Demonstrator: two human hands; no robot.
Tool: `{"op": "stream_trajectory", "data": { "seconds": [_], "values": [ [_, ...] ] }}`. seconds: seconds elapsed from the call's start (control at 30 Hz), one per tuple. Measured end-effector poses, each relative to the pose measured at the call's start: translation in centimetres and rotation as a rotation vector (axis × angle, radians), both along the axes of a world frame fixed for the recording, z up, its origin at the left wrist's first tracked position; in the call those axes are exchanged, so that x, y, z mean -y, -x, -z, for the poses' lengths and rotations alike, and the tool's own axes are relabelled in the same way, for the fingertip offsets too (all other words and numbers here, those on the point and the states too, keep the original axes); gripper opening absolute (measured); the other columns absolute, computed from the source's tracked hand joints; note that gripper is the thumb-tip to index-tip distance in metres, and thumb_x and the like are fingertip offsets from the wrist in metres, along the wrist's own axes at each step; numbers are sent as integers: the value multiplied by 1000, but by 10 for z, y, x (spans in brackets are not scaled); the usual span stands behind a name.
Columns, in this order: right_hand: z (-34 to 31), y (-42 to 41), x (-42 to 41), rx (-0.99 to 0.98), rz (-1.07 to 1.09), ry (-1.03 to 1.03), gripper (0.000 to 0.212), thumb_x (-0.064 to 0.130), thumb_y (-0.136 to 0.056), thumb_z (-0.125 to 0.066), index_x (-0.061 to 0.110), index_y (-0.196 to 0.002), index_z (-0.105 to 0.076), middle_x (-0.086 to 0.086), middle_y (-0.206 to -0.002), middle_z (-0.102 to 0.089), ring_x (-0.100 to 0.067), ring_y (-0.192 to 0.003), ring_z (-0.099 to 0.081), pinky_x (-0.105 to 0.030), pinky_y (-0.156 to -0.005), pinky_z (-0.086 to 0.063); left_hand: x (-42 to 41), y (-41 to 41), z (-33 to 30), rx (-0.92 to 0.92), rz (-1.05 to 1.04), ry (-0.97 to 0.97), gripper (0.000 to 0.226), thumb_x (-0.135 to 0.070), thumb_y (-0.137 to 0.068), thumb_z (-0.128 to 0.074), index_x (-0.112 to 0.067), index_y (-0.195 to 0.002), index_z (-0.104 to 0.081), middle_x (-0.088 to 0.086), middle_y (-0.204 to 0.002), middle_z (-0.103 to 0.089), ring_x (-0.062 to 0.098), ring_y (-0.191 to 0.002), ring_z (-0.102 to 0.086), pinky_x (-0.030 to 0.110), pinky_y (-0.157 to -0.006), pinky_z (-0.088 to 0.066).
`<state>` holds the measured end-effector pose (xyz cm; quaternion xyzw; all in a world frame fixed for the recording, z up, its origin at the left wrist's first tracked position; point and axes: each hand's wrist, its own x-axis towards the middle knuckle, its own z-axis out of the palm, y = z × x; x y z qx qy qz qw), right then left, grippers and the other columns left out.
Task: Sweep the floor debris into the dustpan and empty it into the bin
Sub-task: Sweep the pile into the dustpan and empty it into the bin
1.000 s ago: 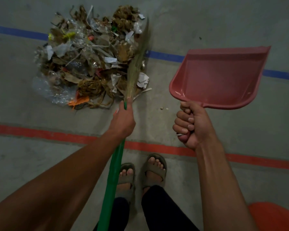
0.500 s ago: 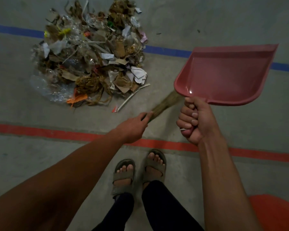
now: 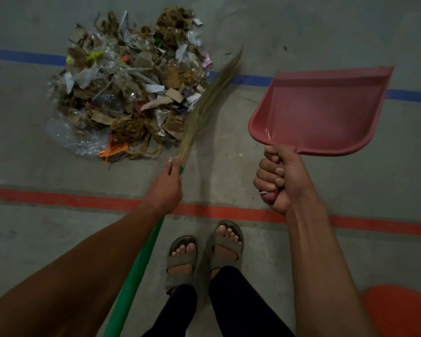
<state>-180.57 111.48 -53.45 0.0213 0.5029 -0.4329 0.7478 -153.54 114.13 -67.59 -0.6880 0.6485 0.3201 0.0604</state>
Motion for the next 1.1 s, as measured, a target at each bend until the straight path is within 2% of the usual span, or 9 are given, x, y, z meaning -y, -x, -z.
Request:
{"op": "stream_trajectory", "data": {
  "seconds": [0.1,0.33,0.5,0.6,0.7,0.83,0.9,1.0,1.1],
  "values": [
    [-2,2,-1,-9,5,1,34,18,-96,-51,23,-65,-38,10,-42,-23,-4,-31,-18,-18,-31,-20,10,21,-13,-85,-12,75,59,-23,-109,-38,-14,-163,-16,18,-158,-35,40,-136,-45,52,-109,-44],
    [1,27,15,25,38,62,33,17,-97,-47,23,-66,-36,10,-42,-20,-4,-30,-16,-17,-30,-18,74,128,-21,-314,-1,256,59,-21,-105,-47,-10,-160,-28,22,-144,-49,41,-118,-56,47,-95,-49],
    [6,61,39,37,66,92,34,17,-97,-45,23,-66,-34,10,-42,-19,-3,-29,-16,-17,-30,-17,151,214,4,-468,3,144,52,-22,-103,-50,-11,-153,-40,22,-130,-64,41,-113,-62,41,-93,-50],
    [11,75,53,20,65,92,34,17,-97,-46,23,-66,-34,10,-42,-19,-3,-29,-16,-17,-30,-17,184,253,24,-432,-8,-20,41,-23,-104,-47,-13,-143,-49,21,-125,-67,40,-110,-64,36,-86,-49],
    [19,80,64,22,46,80,34,17,-97,-46,23,-66,-34,10,-42,-20,-3,-29,-16,-17,-30,-19,197,264,47,-366,-186,-48,38,-19,-97,-48,-13,-133,-54,21,-124,-66,42,-112,-63,38,-90,-51],
    [26,83,65,28,14,44,34,17,-97,-48,23,-66,-36,10,-43,-20,-3,-30,-16,-17,-31,-17,189,248,51,-326,-600,-4,45,-18,-99,-48,-12,-144,-44,21,-129,-60,42,-115,-61,42,-93,-48],
    [27,84,61,30,20,21,34,17,-97,-48,22,-65,-37,10,-43,-20,-3,-30,-16,-16,-31,-16,176,228,47,-271,-717,55,50,-19,-103,-44,-11,-152,-35,21,-136,-54,43,-119,-58,44,-97,-46],
    [26,81,55,49,23,-5,34,17,-97,-48,22,-65,-38,10,-43,-19,-3,-29,-15,-16,-31,-16,151,195,40,-234,-672,151,56,-21,-109,-38,-11,-161,-21,18,-153,-41,41,-128,-51,46,-103,-42],
    [26,72,46,59,20,-25,34,17,-97,-48,22,-65,-37,9,-43,-19,-3,-29,-15,-16,-31,-16,129,168,36,-177,-577,155,57,-22,-110,-36,-12,-163,-17,16,-157,-36,39,-131,-48,45,-102,-42]
  ]
}}
